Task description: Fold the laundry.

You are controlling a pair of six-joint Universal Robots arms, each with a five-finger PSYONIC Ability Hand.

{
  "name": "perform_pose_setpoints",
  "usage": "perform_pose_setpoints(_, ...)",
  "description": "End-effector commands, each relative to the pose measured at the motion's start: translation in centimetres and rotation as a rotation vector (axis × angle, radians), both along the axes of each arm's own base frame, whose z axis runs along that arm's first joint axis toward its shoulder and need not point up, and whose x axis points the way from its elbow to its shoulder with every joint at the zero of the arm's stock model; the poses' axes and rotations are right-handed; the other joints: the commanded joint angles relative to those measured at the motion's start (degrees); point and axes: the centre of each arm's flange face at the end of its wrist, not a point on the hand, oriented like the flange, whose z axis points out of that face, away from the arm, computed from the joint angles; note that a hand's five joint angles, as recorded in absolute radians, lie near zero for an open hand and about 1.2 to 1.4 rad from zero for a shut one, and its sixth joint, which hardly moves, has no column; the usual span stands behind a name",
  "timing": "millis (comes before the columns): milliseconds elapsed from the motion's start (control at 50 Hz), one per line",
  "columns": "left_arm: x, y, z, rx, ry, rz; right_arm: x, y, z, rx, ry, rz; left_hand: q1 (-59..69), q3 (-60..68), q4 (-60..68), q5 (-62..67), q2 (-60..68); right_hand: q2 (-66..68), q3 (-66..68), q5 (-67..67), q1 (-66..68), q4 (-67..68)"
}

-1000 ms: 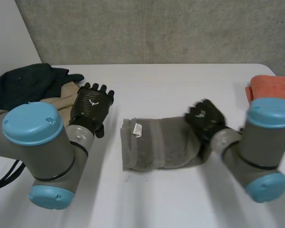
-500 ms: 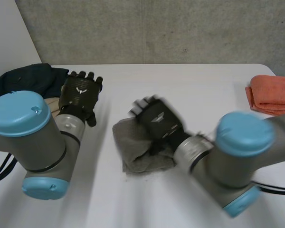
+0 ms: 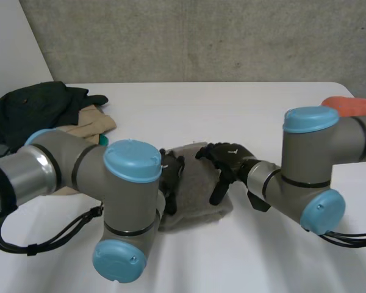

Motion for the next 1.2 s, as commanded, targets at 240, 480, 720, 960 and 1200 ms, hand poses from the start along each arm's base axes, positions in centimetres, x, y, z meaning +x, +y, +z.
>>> perform_pose_setpoints(240, 0.2, -0.7, 5.1, -0.139, 0.002, -0.047, 0.8, 3.1, 3.9, -0.370, 0.134, 0.026, -1.57, -2.10, -1.72, -2.62, -1.70, -2.46, -2.16, -3.85, -2.04, -3.32)
perform_pose_setpoints(480, -0.2, -0.5, 12.4, -0.217, 0.223, -0.453, 0.0, 9.9, 1.6, -0.438, 0.093, 0.120, 0.45, -0.08, 0.30, -0.59, 0.32, -2.46, -2.16, -3.85, -2.04, -3.32)
perform_pose_setpoints(720, 0.2, -0.4, 12.7, -0.163, 0.240, -0.551, 2.1, 9.3, -3.5, -0.501, 0.143, 0.170, -0.06, -0.58, -0.20, -1.10, -0.19, -2.46, -2.16, -3.85, -2.04, -3.32)
perform_pose_setpoints(960, 0.3, -0.3, 12.0, -0.145, 0.232, -0.543, 4.1, 6.8, -4.3, -0.557, 0.129, 0.165, -0.23, -0.75, -0.37, -1.27, -0.35, 20.65, 20.95, 19.26, 21.07, 19.79)
perform_pose_setpoints(1200, 0.4, -0.3, 12.5, -0.154, 0.239, -0.540, 5.9, 4.9, -3.8, -0.597, 0.095, 0.159, -0.23, -0.75, -0.37, -1.27, -0.35, 56.51, 56.81, 55.12, 56.93, 55.65)
